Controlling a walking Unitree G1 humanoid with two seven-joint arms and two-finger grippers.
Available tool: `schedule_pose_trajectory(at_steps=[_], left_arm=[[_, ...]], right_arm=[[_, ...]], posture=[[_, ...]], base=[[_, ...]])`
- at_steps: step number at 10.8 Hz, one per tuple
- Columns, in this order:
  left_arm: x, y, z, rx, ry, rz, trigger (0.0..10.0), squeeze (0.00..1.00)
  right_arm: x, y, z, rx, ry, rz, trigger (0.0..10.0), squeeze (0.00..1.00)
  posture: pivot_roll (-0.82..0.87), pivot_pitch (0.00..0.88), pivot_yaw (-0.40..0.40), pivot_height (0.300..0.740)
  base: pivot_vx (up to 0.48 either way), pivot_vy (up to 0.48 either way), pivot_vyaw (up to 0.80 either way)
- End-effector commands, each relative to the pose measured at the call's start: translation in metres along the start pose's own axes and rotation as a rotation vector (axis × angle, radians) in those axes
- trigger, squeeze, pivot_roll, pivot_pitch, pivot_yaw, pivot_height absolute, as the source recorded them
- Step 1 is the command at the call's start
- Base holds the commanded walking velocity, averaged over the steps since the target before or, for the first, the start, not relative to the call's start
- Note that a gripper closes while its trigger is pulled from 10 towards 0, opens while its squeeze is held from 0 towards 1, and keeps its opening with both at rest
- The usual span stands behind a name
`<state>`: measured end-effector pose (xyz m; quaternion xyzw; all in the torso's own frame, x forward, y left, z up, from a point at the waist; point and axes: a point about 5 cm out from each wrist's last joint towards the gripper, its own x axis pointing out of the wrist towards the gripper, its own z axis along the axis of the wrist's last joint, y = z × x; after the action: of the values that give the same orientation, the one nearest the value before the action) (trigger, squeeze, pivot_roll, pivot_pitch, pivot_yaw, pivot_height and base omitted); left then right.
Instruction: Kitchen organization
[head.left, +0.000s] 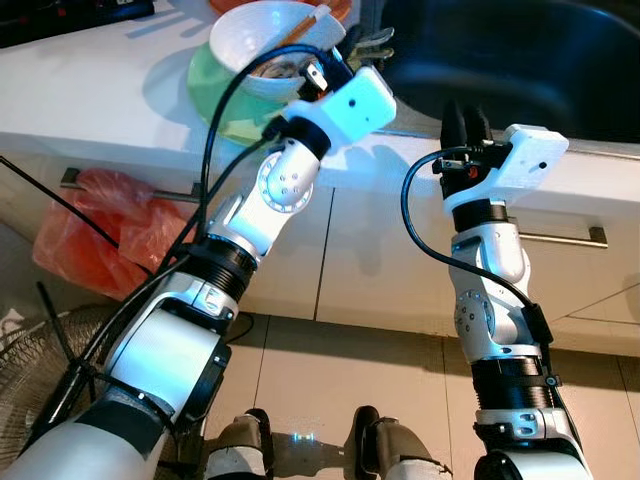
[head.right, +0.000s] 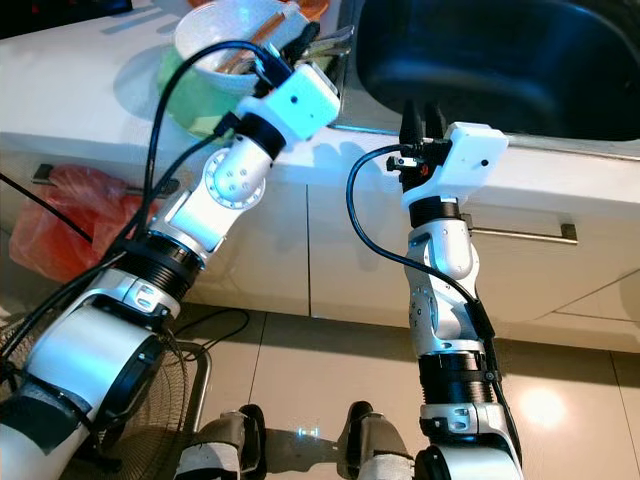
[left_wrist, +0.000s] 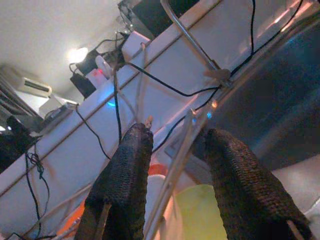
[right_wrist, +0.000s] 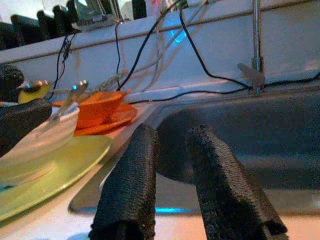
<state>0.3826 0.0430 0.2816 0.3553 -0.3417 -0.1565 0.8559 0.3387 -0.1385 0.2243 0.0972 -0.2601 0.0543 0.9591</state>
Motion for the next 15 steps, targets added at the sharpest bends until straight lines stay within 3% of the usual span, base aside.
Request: schedule_pose_trajectory(at_steps=[1, 11, 15], left_arm=[[0.000, -0.005, 0.002, -0.002, -0.018, -0.002, 10.0, 0.00], [-0.008, -0.006, -0.005, -0.048, -0.007, 0.021, 10.0, 0.00], [-0.007, -0.004, 0.003, -0.090, -0.054, 0.032, 10.0, 0.00]], right_arm=[[0.003, -0.004, 0.004, -0.003, -0.025, 0.002, 10.0, 0.00], [-0.001, -0.011, -0.009, -0.005, 0.008, -0.015, 10.0, 0.00], [0.005, -0.011, -0.008, -0.006, -0.003, -0.010, 10.0, 0.00]], posture=[[0.05, 0.136, -0.017, 0.740], [0.07, 0.103, -0.029, 0.740], [0.08, 0.089, -0.035, 0.740]], base=[[0.000, 0.000, 0.00], [0.000, 0.000, 0.00], [0.000, 0.000, 0.00]])
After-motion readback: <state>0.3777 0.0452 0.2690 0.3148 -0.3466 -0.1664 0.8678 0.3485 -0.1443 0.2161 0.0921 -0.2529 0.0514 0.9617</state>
